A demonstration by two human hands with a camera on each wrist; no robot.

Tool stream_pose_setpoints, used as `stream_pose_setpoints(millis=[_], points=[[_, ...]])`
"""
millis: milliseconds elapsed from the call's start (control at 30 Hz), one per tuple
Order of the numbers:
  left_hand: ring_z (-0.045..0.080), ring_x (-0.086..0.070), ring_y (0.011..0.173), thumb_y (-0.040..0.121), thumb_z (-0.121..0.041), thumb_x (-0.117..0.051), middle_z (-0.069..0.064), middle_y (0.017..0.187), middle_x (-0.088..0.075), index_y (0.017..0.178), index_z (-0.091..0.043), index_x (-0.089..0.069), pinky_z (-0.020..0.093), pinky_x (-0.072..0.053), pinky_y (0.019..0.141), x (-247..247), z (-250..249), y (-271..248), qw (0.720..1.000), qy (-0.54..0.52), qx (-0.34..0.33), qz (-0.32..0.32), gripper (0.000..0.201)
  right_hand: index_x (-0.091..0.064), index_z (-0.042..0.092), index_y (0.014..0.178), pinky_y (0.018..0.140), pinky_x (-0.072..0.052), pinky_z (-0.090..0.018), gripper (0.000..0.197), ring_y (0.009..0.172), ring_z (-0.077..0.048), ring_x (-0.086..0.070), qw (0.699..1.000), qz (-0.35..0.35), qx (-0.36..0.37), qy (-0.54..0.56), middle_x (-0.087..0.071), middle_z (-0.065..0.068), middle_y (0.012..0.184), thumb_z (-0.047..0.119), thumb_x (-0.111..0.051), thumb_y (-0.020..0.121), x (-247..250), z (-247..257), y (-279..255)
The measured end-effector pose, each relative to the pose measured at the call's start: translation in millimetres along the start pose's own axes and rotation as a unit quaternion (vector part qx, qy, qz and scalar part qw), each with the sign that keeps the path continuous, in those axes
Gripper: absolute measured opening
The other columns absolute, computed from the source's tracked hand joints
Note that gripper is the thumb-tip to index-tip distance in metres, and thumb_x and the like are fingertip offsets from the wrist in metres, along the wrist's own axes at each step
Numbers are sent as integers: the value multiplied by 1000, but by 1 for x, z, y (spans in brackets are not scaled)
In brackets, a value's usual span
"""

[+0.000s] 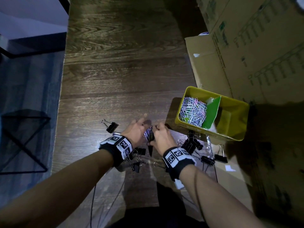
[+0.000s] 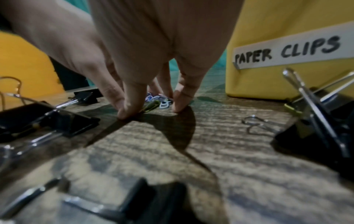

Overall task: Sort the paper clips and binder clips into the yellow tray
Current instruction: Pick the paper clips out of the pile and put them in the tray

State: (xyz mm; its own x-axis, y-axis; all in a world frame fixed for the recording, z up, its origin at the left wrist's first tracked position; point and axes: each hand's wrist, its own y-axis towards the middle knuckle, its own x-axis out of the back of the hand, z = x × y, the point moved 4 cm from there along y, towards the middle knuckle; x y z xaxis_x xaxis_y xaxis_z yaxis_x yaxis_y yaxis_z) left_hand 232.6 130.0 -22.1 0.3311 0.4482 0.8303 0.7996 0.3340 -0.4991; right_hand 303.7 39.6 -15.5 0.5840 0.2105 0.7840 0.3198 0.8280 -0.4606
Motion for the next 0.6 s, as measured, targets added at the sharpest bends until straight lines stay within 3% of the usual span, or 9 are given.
stream_pose_setpoints(millis=[67, 133, 233, 333, 433, 600], points=[[34, -54, 106, 84, -4, -56, 11, 127, -47, 128, -15, -49, 41, -48, 89, 0, -2, -2, 999, -49, -8, -22, 46, -50, -2, 126, 87, -45, -27, 40, 111, -28, -56, 999, -1, -7, 35, -47, -17, 127, 5, -61, 88, -1, 2, 1], [34, -60, 96, 85, -1, -53, 13, 113, -55, 122, -10, -54, 42, -52, 82, 1, -5, -5, 997, -67, -25, -39, 38, -56, -3, 116, 77, -42, -27, 27, 102, -28, -60, 998, 8, -23, 53, -56, -15, 113, 0, -54, 90, -3, 2, 1], [33, -63, 87, 86, -2, -55, 15, 106, -58, 117, -4, -57, 41, -53, 77, 1, -5, -8, 994, -70, -60, -52, 31, -61, 1, 105, 81, -45, -37, 18, 101, -35, -57, 999, 7, -19, 46, -61, -19, 107, 8, -52, 91, -5, 0, 2], [31, -61, 92, 89, -4, -52, 14, 113, -57, 126, -8, -48, 41, -53, 78, -5, 1, -6, 997, -14, -74, -17, 37, -62, 0, 101, 84, -48, -41, 17, 98, -36, -58, 997, 24, -34, 64, -61, -22, 105, 8, -51, 91, -5, -2, 4], [29, -58, 100, 91, -6, -49, 14, 120, -55, 131, -11, -41, 37, -51, 81, -9, 7, -2, 996, 33, -76, 16, 41, -62, -1, 106, 84, -51, -37, 19, 97, -34, -61, 995, 42, -52, 69, -62, -23, 103, 7, -55, 91, -3, -6, 6], [29, -58, 101, 93, -22, -50, 12, 117, -58, 124, -11, -50, 40, -48, 85, -2, 9, 4, 998, 9, -49, 44, 32, -65, 2, 111, 83, -48, -32, 25, 99, -32, -63, 994, 35, -69, 81, -65, -22, 102, 16, -61, 91, 2, -13, 10]])
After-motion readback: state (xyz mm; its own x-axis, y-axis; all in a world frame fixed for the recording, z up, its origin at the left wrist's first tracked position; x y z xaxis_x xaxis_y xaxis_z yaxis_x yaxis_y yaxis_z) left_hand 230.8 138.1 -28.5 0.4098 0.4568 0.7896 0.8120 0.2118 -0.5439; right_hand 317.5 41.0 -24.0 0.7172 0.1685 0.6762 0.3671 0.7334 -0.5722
